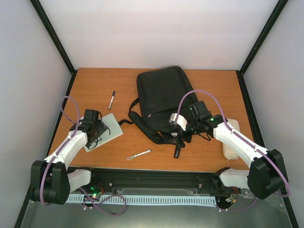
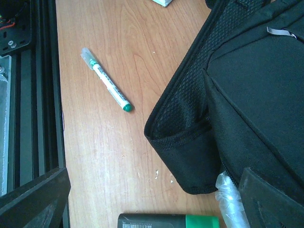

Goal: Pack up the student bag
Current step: Adjust the book at the center of the board.

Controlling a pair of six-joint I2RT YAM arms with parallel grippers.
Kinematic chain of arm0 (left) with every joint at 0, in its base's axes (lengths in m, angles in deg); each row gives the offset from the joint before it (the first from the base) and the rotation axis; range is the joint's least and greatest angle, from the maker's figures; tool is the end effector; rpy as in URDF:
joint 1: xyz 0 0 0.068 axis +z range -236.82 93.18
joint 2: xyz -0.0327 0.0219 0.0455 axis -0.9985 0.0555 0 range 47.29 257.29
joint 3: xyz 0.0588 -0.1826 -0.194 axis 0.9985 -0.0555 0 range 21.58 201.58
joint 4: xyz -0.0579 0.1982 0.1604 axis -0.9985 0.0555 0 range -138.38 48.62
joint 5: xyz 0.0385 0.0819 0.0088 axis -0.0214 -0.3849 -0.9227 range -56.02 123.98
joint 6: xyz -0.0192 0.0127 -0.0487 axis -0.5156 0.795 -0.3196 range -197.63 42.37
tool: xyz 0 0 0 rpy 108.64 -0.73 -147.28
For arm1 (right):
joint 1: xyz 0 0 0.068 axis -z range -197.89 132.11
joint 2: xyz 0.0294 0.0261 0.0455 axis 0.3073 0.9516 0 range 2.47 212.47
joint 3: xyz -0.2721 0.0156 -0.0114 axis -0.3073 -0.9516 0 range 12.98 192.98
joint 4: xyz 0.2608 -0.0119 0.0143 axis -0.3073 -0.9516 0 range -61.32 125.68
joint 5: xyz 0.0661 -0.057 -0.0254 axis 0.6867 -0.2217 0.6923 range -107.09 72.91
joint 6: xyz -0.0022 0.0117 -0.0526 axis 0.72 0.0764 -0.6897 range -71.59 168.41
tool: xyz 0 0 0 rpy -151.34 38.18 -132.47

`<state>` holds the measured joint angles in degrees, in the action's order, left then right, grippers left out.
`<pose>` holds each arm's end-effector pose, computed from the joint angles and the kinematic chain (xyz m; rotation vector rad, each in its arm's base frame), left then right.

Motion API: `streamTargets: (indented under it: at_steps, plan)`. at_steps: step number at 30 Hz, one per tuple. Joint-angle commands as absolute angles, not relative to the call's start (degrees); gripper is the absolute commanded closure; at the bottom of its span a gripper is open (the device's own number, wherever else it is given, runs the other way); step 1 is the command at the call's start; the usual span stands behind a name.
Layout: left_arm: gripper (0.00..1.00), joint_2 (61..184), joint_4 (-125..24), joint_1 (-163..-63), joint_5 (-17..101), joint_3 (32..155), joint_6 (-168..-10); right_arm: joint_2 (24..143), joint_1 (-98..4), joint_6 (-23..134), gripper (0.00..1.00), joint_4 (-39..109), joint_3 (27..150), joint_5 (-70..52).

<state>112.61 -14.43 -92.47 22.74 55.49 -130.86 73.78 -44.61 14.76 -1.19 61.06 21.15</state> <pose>0.1953 -0.0124 0.1780 -1.1305 2.4220 -0.0578 0.1999 0.1253 0.2336 -1.4392 2.0199 0.8146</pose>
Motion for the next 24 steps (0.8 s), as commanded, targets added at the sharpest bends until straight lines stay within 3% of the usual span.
streamTargets:
  at_steps: [1,6,14,24]
  plan:
    - [0.00,112.0,-8.2,-87.9,14.9,60.1,-130.4,73.5,-44.8,14.2,0.00,-1.7,62.6,22.7]
    - [0.00,115.1,-8.6,-81.9,15.7,58.4,-128.9,73.4,-44.8,14.3,0.00,-1.9,62.6,22.7]
    - [0.00,118.2,-19.3,-81.2,26.3,51.5,-129.6,73.7,-44.8,14.2,0.00,-2.0,62.5,22.7]
    - [0.00,109.2,-21.1,-84.8,36.4,48.4,-130.7,75.5,-45.0,13.6,0.00,-2.5,62.9,23.4]
